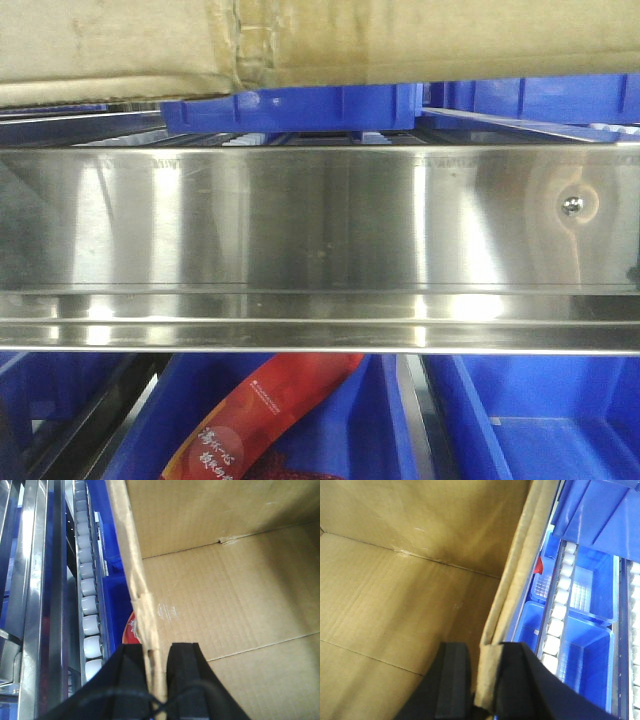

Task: Grab carton from right shelf to conveyor
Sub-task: 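Lift the carton with both grippers and pull it off the shelf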

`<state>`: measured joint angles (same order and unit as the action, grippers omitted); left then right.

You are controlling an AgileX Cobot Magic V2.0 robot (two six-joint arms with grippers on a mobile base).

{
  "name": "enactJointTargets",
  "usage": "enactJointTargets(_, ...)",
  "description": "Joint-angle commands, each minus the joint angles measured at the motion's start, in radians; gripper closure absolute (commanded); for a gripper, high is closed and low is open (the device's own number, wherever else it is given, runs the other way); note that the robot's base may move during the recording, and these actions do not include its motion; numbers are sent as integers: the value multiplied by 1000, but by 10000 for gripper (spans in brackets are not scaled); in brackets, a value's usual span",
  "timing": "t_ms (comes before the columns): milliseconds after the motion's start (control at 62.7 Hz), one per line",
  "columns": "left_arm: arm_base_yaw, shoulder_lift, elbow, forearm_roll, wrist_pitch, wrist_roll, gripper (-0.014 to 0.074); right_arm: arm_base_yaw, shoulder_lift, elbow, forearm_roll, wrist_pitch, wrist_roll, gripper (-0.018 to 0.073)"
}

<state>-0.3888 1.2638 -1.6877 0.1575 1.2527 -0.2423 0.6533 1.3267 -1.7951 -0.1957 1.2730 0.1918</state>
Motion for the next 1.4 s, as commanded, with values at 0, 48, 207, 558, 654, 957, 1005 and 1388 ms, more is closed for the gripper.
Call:
enactJointTargets(0,-7,-9,0,-14,-32,5,613,7,-17,-5,10,-54,-32,628)
enactJointTargets(48,-7,-9,0,-14,-32,5,613,7,-17,-5,10,-54,-32,628)
enactJointTargets(207,-7,-9,0,-14,-32,5,613,7,-17,-5,10,-54,-32,628)
enactJointTargets(558,-7,-9,0,-14,-32,5,613,7,-17,-5,10,-54,-32,628)
enactJointTargets(654,-7,-9,0,-14,-32,5,613,7,-17,-5,10,-54,-32,628)
enactJointTargets(957,-7,-9,0,-14,-32,5,613,7,-17,-5,10,-54,-32,628)
enactJointTargets(1005,-7,-9,0,-14,-32,5,613,7,-17,-5,10,-54,-32,628)
enactJointTargets(1388,-7,-9,0,-14,-32,5,613,7,-17,-5,10,-54,-32,628)
